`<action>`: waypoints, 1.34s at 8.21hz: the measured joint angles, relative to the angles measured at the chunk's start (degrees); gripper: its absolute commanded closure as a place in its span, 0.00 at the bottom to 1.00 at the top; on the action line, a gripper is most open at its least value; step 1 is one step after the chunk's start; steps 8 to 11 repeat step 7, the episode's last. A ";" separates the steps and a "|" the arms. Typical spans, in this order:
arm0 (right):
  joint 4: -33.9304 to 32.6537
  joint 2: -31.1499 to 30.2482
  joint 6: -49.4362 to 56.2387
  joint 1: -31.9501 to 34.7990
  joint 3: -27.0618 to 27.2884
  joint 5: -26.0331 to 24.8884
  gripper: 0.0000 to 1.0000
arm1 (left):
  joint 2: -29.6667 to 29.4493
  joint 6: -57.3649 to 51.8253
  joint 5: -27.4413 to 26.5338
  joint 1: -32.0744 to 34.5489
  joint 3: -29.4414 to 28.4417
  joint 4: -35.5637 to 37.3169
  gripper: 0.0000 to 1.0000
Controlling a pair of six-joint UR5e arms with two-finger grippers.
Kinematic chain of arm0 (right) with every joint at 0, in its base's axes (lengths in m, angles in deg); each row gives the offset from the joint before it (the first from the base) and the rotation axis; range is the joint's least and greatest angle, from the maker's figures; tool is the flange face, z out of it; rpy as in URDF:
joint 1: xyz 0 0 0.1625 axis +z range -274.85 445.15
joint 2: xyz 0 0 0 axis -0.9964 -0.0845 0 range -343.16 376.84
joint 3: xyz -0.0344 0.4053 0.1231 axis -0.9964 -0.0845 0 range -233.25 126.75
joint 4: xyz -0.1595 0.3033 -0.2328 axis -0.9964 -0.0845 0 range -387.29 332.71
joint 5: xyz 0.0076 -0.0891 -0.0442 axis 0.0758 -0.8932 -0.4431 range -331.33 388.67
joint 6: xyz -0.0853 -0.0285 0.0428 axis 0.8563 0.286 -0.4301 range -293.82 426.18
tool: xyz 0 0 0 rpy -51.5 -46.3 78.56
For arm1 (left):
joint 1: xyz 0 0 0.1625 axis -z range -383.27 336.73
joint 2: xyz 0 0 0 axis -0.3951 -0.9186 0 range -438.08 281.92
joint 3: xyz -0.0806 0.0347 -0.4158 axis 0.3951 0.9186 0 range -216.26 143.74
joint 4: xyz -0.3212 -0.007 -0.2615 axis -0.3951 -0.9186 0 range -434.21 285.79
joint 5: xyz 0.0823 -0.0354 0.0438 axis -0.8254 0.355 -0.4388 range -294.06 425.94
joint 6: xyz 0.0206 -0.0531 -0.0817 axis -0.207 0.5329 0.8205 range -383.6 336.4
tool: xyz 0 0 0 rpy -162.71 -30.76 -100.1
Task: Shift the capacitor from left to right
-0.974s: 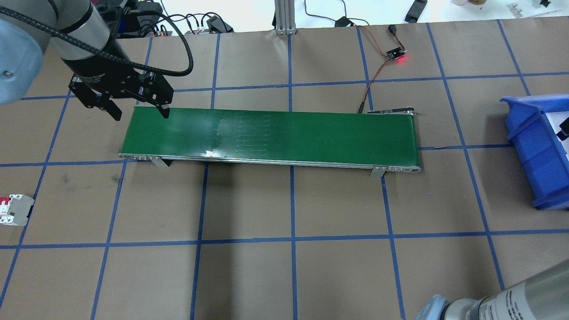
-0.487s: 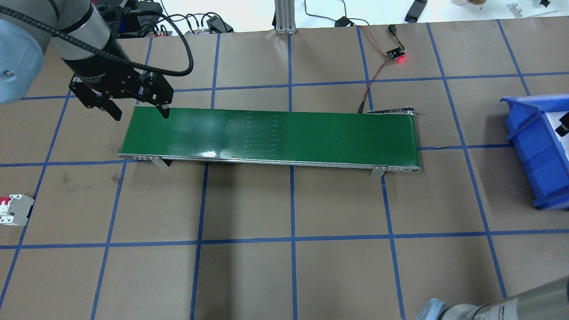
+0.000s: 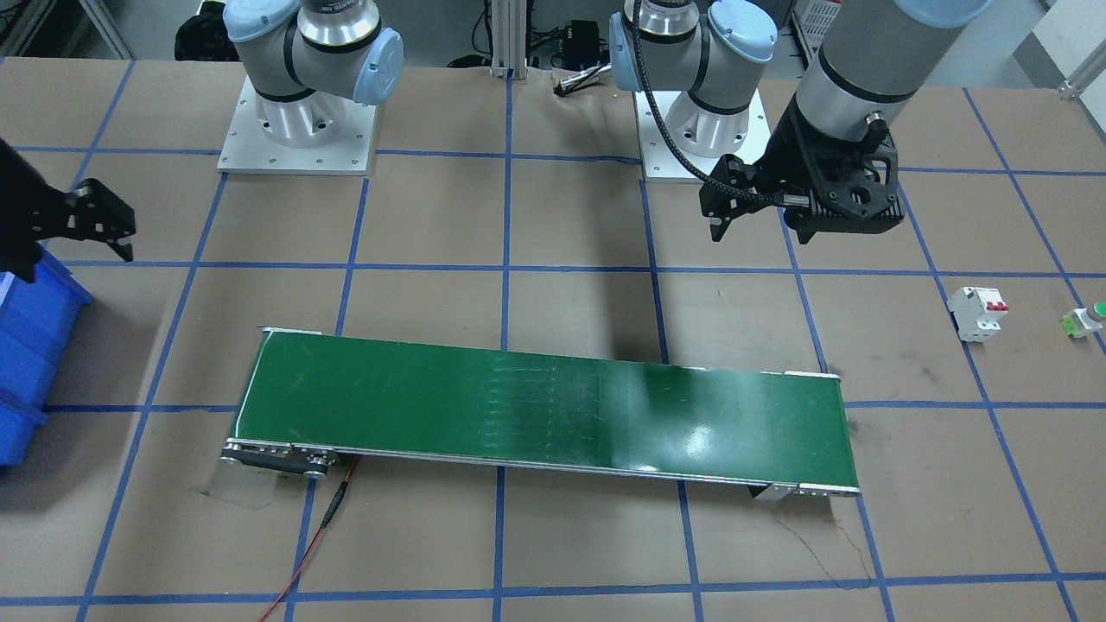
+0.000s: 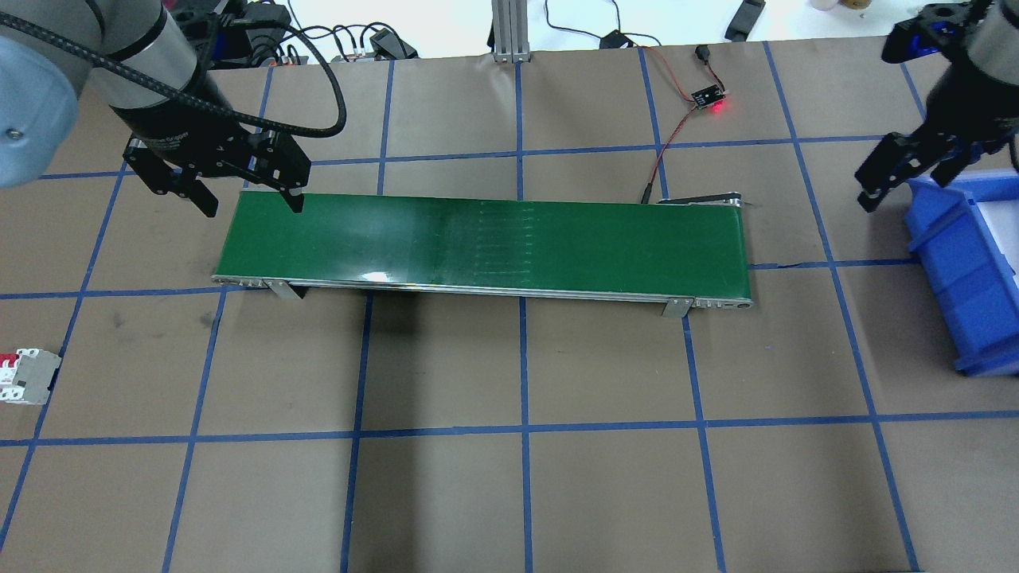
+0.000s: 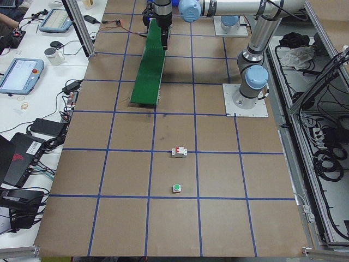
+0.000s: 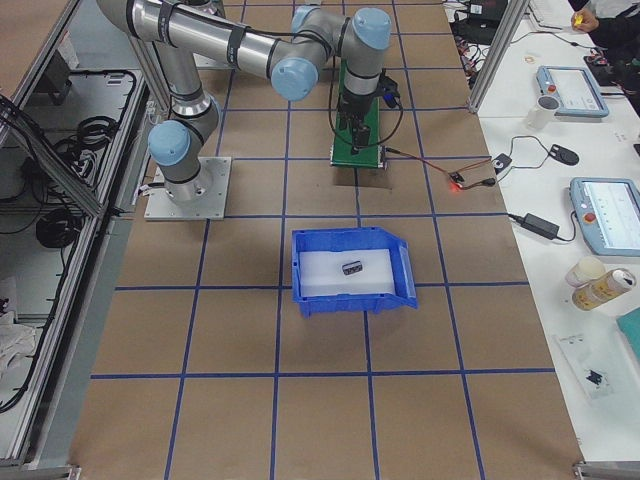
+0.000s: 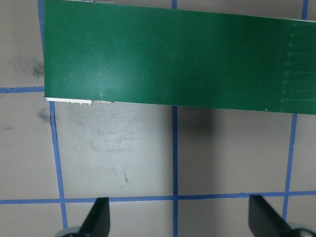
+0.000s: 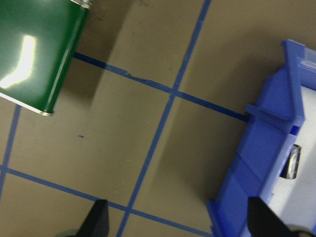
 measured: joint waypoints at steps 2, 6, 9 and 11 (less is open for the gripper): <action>1.21 -1.57 -12.05 8.40 -0.01 0.12 0.00 | 0.01 0.00 0.00 0.00 0.00 0.00 0.00; 0.38 -2.42 -23.98 17.85 -0.09 1.80 0.00 | 0.02 0.00 0.00 0.00 0.00 0.00 0.00; 0.26 -2.37 -24.32 18.11 -0.09 1.84 0.00 | 0.02 0.00 0.00 0.00 0.00 0.00 0.00; 0.26 -2.37 -24.32 18.11 -0.09 1.84 0.00 | 0.02 0.00 0.00 0.00 0.00 0.00 0.00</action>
